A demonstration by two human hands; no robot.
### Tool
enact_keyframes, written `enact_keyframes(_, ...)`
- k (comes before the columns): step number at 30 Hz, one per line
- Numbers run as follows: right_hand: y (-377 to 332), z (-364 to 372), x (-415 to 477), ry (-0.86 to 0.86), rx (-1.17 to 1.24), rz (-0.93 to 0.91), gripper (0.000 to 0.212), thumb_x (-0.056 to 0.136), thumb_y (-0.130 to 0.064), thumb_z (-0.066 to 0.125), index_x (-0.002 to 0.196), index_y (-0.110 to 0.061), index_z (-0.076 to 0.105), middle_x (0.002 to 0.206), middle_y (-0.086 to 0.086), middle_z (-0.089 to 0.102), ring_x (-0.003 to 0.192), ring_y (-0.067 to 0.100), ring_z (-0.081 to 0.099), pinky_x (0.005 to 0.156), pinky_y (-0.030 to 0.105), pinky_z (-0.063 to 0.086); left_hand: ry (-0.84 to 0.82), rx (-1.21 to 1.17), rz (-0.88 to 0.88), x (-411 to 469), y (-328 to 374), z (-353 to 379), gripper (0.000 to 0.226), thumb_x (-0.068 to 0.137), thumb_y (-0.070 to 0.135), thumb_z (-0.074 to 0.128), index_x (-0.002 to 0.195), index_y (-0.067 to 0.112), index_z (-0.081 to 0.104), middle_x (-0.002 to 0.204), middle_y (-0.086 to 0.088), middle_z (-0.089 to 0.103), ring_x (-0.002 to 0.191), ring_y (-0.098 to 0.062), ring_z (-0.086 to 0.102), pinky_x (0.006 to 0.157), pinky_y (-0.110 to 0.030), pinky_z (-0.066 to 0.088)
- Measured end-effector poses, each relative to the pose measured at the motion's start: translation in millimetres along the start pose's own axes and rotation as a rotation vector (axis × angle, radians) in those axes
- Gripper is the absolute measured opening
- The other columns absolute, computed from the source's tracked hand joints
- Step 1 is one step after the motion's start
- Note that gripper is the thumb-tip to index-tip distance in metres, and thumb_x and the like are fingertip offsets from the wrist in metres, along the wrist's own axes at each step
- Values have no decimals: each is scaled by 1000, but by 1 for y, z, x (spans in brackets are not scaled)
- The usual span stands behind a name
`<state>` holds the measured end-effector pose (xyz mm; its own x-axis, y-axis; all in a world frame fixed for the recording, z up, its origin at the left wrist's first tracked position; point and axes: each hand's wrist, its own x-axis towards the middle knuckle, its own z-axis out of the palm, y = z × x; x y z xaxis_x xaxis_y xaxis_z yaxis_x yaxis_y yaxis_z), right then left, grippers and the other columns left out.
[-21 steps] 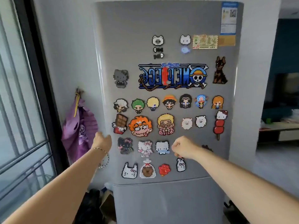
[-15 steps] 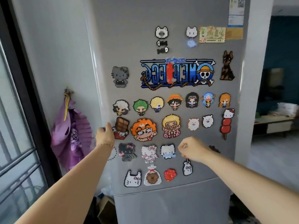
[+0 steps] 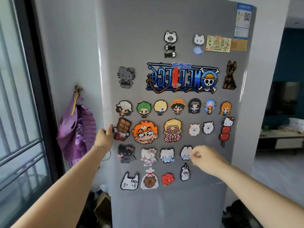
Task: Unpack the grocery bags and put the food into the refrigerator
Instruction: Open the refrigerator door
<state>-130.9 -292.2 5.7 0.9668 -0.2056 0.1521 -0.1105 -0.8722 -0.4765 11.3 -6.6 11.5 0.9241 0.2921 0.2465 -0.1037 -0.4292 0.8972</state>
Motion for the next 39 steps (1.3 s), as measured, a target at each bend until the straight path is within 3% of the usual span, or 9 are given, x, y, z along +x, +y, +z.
enact_keyframes(10, 19, -27, -85, 87, 114, -271, 19, 93, -19, 48, 106, -21, 62, 97, -7, 63, 88, 15, 61, 77, 29, 52, 92, 119, 160, -155, 10, -38, 41, 93, 45, 46, 88, 4, 44, 79, -11, 47, 70, -22, 43, 59, -34, 37)
enact_keyframes(15, 13, -55, -142, 223, 278, -424, 25, 92, -16, 50, 115, -17, 60, 112, -3, 56, 96, 10, 53, 84, 25, 46, -45, 203, 222, -261, 44, -44, 39, 90, 42, 52, 90, 3, 45, 76, -10, 51, 67, -22, 49, 60, -35, 45)
enact_keyframes(18, 8, -79, -176, 361, 341, -475, 29, 92, -18, 53, 120, -12, 58, 121, 1, 49, 112, 13, 48, 91, 13, 32, -137, 168, 278, -328, 68, -40, 28, 88, 37, 53, 75, 18, 38, 67, -3, 49, 53, -15, 45, 49, -19, 42)
enact_keyframes(22, 13, -107, -227, 501, 328, -544, 52, 91, -32, 54, 135, -7, 42, 134, 6, 38, 126, 16, 35, 98, 11, 18, -275, 15, 332, -395, 87, -24, 15, 88, 28, 60, 81, 25, 47, 108, 0, 57, 107, -12, 56, 91, -27, 45)
enact_keyframes(24, 19, -112, -250, 595, 236, -546, 69, 89, -41, 54, 142, -2, 31, 140, 12, 34, 130, 22, 31, 103, 19, 20, -347, -31, 358, -410, 91, -14, 14, 84, 25, 66, 88, 23, 53, 114, 8, 55, 110, -7, 54, 90, -23, 46)
enact_keyframes(27, 29, -109, -272, 717, 110, -426, 88, 80, -49, 58, 141, 8, 28, 139, 27, 37, 128, 39, 38, 106, 42, 34, -443, -89, 358, -428, 105, -2, 15, 88, 13, 62, 90, 26, 54, 104, 5, 64, 101, -13, 62, 68, -9, 48)
enact_keyframes(29, 39, -110, -279, 793, 79, -322, 98, 75, -46, 68, 141, 12, 25, 139, 32, 36, 127, 46, 39, 105, 50, 36, -495, -36, 449, -437, 114, 7, 24, 91, 2, 52, 88, 26, 52, 99, 9, 63, 99, -13, 62, 75, -12, 50)
enact_keyframes(33, 75, -140, -287, 803, 18, -106, 109, 78, -47, 70, 147, 8, 5, 151, 26, 19, 140, 39, 20, 115, 44, 19, -503, 150, 542, -453, 142, 24, 17, 92, 3, 48, 98, 13, 60, 97, 6, 63, 94, -9, 60, 87, -15, 43)
enact_keyframes(39, 150, -188, -288, 845, 1, 95, 108, 75, -40, 74, 147, 2, 7, 140, 20, 31, 125, 34, 36, 104, 38, 34, -488, 283, 496, -464, 173, 60, 12, 87, 7, 52, 85, 18, 57, 91, -2, 63, 86, -18, 58, 74, -23, 44)
